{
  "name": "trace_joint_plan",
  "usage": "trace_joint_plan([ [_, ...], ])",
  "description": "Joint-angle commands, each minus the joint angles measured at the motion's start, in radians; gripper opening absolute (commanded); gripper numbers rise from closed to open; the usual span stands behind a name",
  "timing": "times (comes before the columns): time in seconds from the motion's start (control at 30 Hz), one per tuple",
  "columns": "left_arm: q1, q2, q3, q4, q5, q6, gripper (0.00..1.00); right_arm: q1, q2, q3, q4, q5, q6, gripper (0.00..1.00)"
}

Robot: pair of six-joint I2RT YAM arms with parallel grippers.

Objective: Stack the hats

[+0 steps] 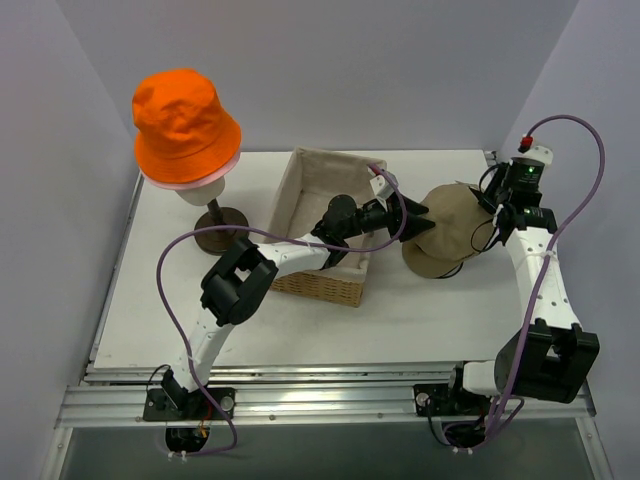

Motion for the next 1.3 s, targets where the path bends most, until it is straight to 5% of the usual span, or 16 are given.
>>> trace_joint_plan([
  [0.0,-0.005,0.043,0.020,0.093,0.018,-0.008,0.60,-0.016,-0.004,0.015,0.032,0.040,0.001,0.29],
  [1.27,-0.005,-0.008,-0.021,0.058,0.016,0.018,0.61,-0.100,-0.055,0.006,0.044,-0.072,0.056,0.32],
])
